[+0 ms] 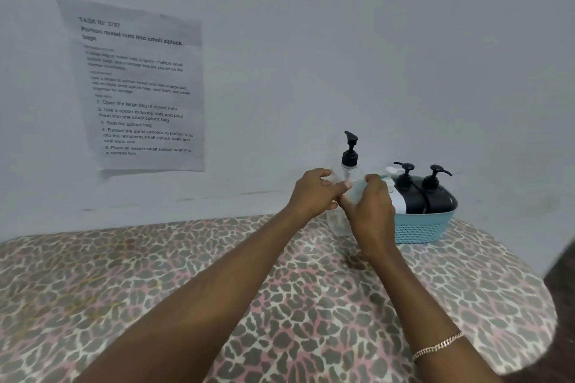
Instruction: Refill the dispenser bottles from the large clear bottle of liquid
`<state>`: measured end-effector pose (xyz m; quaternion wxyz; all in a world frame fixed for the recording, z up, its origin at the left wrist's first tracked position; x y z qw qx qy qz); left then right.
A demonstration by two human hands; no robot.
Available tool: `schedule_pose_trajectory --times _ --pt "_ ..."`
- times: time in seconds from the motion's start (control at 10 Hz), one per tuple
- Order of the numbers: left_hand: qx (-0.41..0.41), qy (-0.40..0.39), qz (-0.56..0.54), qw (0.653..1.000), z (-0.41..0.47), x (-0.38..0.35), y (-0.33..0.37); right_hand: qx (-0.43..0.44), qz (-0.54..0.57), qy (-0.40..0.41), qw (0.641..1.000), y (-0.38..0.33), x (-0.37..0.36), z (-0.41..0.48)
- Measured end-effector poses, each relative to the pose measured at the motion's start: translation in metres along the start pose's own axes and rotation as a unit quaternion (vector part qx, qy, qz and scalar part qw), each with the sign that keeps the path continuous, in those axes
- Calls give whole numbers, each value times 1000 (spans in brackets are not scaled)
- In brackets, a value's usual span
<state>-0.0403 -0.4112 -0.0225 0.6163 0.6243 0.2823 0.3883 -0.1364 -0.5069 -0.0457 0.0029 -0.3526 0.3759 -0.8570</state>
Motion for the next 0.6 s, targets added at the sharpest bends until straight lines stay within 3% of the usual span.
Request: schedule_pose_trajectory --times 0.3,0.6 --pt "11 12 52 999 11 -12 3 -14 -57 2 998 2 -5 12" --pt "3 14 116 993 -4 2 12 -27 -30 -47 998 0 5 10"
Point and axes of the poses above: each hand's wrist, its own z-axis towards the middle knuckle, its own x-axis out of the back of the hand, y = z × x, the point moved 1 cm from there along z, towards the middle knuckle, and after that the axes turned 4 degrees about -z, right-handed, at the moved point
